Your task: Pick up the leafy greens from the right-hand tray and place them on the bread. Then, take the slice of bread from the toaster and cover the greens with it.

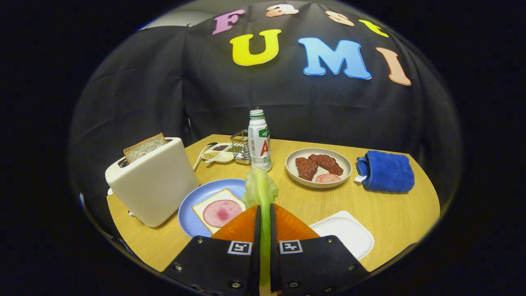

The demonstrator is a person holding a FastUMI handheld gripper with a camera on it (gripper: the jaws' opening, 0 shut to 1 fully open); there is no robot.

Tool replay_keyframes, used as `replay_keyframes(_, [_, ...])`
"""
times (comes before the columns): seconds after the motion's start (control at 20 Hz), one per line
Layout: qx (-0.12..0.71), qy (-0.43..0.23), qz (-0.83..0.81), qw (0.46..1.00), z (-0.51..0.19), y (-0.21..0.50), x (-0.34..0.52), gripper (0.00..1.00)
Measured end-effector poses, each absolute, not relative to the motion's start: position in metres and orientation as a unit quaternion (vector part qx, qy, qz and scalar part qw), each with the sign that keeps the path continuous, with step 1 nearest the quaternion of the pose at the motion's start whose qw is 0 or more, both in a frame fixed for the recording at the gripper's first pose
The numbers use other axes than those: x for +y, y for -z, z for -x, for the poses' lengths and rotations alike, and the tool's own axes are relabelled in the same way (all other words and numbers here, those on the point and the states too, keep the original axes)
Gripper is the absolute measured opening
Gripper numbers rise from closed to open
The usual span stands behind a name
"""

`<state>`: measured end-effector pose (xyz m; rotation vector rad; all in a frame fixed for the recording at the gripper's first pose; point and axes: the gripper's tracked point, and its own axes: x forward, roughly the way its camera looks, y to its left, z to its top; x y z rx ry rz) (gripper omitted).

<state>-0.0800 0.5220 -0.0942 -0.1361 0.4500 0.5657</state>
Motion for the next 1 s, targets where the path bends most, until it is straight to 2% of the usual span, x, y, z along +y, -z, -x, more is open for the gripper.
replay_keyframes(0.55, [0.203, -0.307, 0.035, 0.929, 0.076, 0.102, 0.601, 0.1])
replay_keyframes(1.0, [0.226, -0.313, 0.006, 0.923, 0.062, 0.131, 0.633, 0.11])
